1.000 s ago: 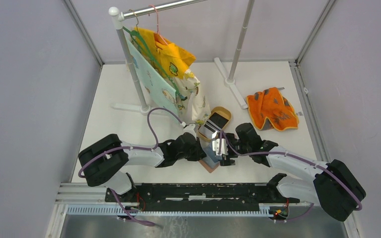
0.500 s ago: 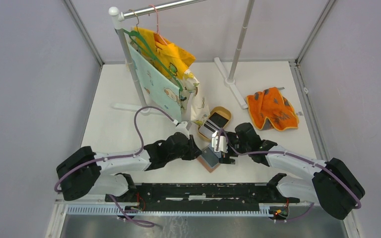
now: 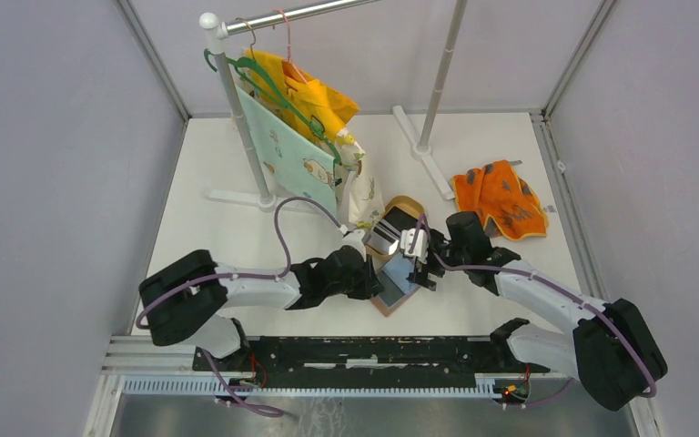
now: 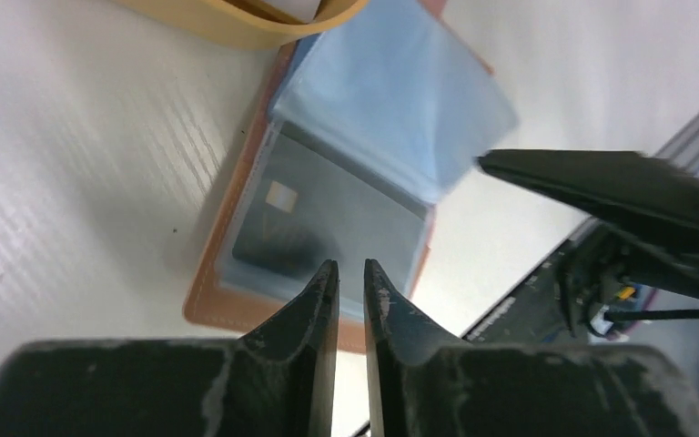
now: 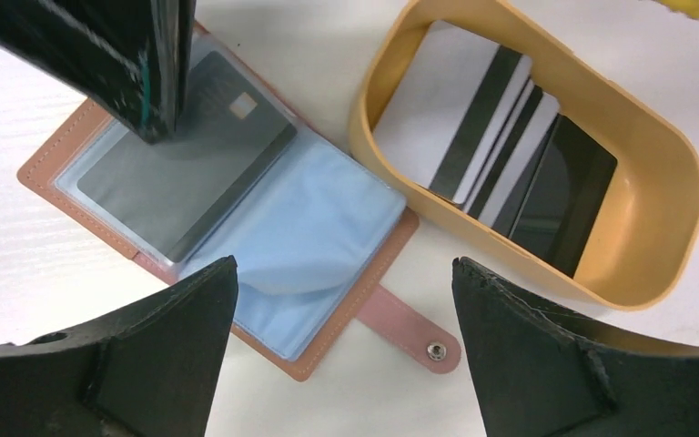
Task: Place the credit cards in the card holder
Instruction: Turn over the card slot in the card holder, then pick up the credit card from the storage box.
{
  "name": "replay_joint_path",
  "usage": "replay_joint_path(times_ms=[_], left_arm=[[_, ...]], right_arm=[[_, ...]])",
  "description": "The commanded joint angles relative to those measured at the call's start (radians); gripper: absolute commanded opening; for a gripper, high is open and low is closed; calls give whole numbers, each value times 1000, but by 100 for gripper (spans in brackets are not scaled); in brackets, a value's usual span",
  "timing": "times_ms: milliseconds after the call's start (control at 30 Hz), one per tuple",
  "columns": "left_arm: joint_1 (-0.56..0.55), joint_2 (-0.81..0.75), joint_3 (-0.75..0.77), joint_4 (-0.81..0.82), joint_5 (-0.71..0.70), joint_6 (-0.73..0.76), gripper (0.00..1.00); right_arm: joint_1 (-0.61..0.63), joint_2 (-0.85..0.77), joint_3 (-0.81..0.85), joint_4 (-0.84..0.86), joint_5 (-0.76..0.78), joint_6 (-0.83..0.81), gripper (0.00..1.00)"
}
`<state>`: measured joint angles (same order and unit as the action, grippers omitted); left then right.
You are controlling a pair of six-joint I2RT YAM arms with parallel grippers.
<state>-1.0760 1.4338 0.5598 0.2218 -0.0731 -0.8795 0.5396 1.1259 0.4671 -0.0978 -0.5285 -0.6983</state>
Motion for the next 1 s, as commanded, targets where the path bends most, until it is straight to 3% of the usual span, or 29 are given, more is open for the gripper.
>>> replay_joint_path(times_ms=[0, 100, 267, 400, 533, 767, 967], left_arm=[[-7, 122, 80, 98, 24, 75, 22], [-7, 193, 98, 130, 20, 78, 22], [-9, 231, 63, 186, -1, 59, 22], [-11, 128, -15, 199, -74, 64, 22], [-11, -9, -61, 152, -167, 108, 23], [-12, -195, -117, 121, -336, 171, 29], [-10, -310, -195, 168, -418, 176, 48]], right_arm=[[-79, -29, 52, -5, -190, 69, 93], [-148, 20, 77, -9, -299, 150, 93], [-242, 140, 122, -29, -381, 221, 82], [-256, 193, 191, -61, -385, 203, 73], [-249, 227, 261, -1, -416, 258, 72], [-184, 460, 517, -74, -401, 322, 70], [-166, 583, 609, -113, -384, 374, 65]])
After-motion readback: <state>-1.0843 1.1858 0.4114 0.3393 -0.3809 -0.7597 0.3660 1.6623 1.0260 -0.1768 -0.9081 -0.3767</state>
